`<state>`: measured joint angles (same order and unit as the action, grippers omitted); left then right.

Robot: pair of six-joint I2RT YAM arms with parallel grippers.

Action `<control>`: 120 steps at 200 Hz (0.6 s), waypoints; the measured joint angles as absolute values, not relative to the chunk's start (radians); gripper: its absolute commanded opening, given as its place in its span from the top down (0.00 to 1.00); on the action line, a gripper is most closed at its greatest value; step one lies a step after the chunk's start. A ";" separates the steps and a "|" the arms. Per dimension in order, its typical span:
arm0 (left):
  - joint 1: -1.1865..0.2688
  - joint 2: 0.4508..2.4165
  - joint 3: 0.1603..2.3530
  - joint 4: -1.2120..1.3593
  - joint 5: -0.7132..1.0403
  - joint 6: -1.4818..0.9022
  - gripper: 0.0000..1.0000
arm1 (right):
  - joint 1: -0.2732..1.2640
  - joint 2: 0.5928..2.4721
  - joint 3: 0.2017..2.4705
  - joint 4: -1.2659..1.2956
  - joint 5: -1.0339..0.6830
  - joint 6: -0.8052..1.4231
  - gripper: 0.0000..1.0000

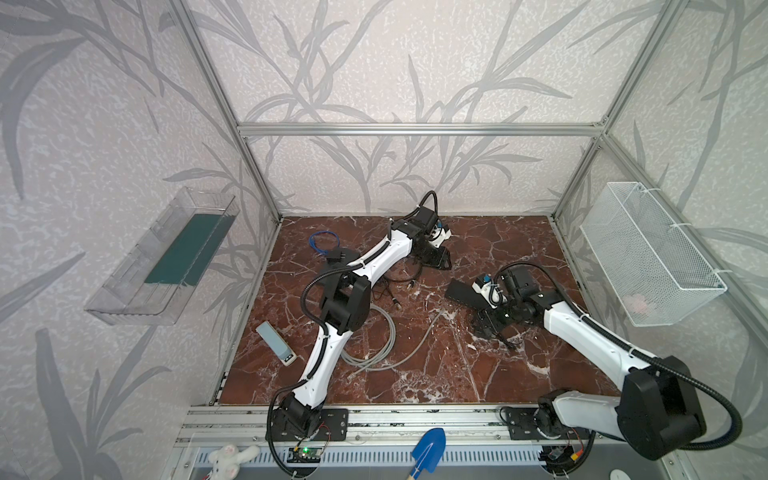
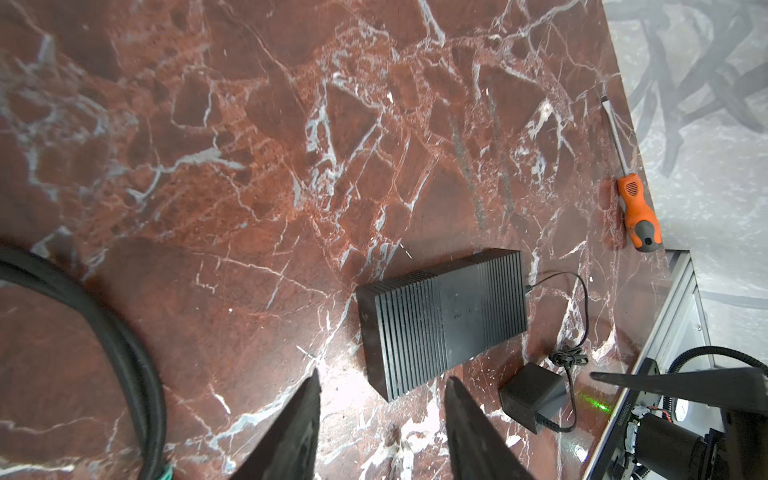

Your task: Insert the plug into the switch port

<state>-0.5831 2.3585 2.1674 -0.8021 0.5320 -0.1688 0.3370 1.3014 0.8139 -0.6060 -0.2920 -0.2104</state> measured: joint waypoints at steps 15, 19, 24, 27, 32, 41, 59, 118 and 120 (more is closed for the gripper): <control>-0.581 2.354 2.150 -0.796 0.532 -0.169 0.50 | 0.341 1.348 0.851 -0.642 -0.294 -0.313 0.23; -0.580 2.354 2.147 -0.796 0.532 -0.169 0.50 | 0.343 1.361 0.863 -0.652 -0.294 -0.336 0.24; -0.579 2.354 2.142 -0.796 0.532 -0.169 0.50 | 0.344 1.379 0.877 -0.664 -0.294 -0.366 0.25; -0.579 2.354 2.139 -0.796 0.532 -0.169 0.50 | 0.344 1.391 0.887 -0.671 -0.292 -0.383 0.26; -0.578 2.354 2.135 -0.797 0.532 -0.169 0.50 | 0.345 1.409 0.902 -0.682 -0.292 -0.407 0.27; -0.578 2.354 2.128 -0.796 0.532 -0.169 0.50 | 0.345 1.442 0.926 -0.699 -0.289 -0.448 0.28; -0.574 2.348 2.106 -0.791 0.532 -0.169 0.51 | 0.348 1.494 0.952 -0.715 -0.287 -0.504 0.32; -0.567 2.339 2.085 -0.788 0.532 -0.168 0.51 | 0.392 1.577 0.951 -0.749 -0.246 -0.570 0.46; -0.567 2.339 2.083 -0.789 0.532 -0.168 0.51 | 0.393 1.578 0.951 -0.749 -0.243 -0.571 0.48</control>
